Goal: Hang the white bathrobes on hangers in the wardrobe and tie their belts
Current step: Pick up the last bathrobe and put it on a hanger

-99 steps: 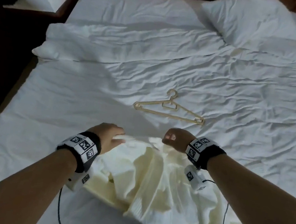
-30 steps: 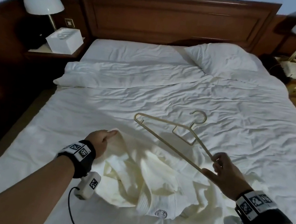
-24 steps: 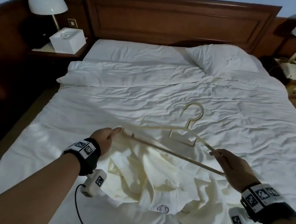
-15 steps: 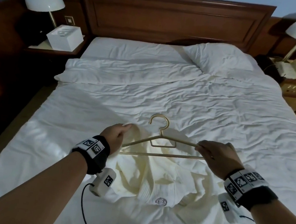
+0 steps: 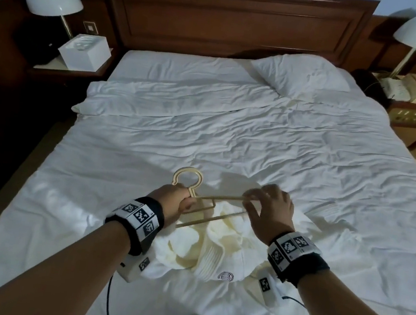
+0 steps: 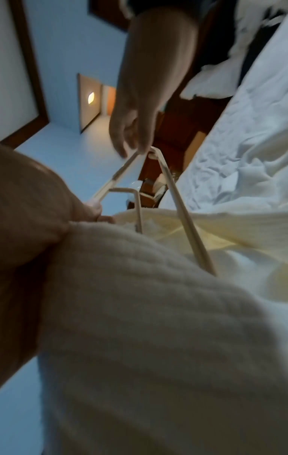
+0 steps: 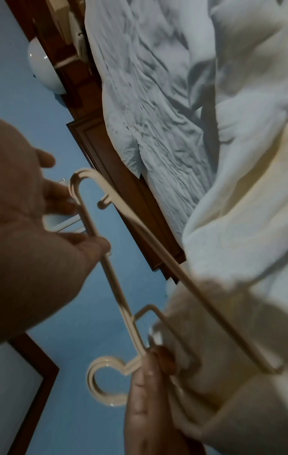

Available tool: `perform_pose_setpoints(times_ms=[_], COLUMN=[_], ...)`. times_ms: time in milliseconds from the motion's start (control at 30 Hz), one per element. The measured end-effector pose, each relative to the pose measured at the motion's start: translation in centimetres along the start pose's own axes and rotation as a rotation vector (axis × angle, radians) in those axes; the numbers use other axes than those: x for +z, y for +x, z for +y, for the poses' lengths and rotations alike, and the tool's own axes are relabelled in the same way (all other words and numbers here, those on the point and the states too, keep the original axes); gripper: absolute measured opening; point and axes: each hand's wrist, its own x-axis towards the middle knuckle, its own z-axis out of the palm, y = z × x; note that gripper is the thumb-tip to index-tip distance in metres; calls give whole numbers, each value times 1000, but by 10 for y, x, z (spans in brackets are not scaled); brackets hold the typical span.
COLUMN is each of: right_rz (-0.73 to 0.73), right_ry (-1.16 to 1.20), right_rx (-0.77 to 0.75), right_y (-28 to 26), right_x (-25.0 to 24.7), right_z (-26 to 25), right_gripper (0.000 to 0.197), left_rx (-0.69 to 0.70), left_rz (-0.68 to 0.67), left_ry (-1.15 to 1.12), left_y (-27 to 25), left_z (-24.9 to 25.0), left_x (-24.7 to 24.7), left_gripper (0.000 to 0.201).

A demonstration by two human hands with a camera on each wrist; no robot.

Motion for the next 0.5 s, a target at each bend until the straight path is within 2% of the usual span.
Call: perform_pose_setpoints(times_ms=[67, 100, 133, 233, 267, 333, 400, 500], right_rz=[180, 188, 104, -321, -389, -425, -457, -440], right_ry=[35, 56, 75, 118, 137, 149, 142, 147], right_rx=[125, 184, 222, 273, 282, 303, 327, 324], right_y=[-9, -15, -22, -39, -42, -41, -35, -22], right_x=[11, 17, 23, 46, 52, 58, 60, 56], right_z=[-6, -10, -17, -30, -32, -36, -37, -27], right_gripper=[47, 55, 58, 64, 66, 69, 58, 27], left_rx=[-36, -62, -76, -27, 5, 70, 110, 131], left_rz=[125, 172, 206, 240, 242, 244, 245, 241], left_ry=[-51, -53, -49, -81, -93, -128, -169, -197], left_y=[-2, -2, -3, -4, -5, -8, -10, -16], left_z=[-3, -4, -3, 8, 13, 23, 31, 34], left_x=[4, 4, 2, -11, -16, -25, -30, -36], left_gripper=[26, 28, 30, 33, 31, 26, 24, 25])
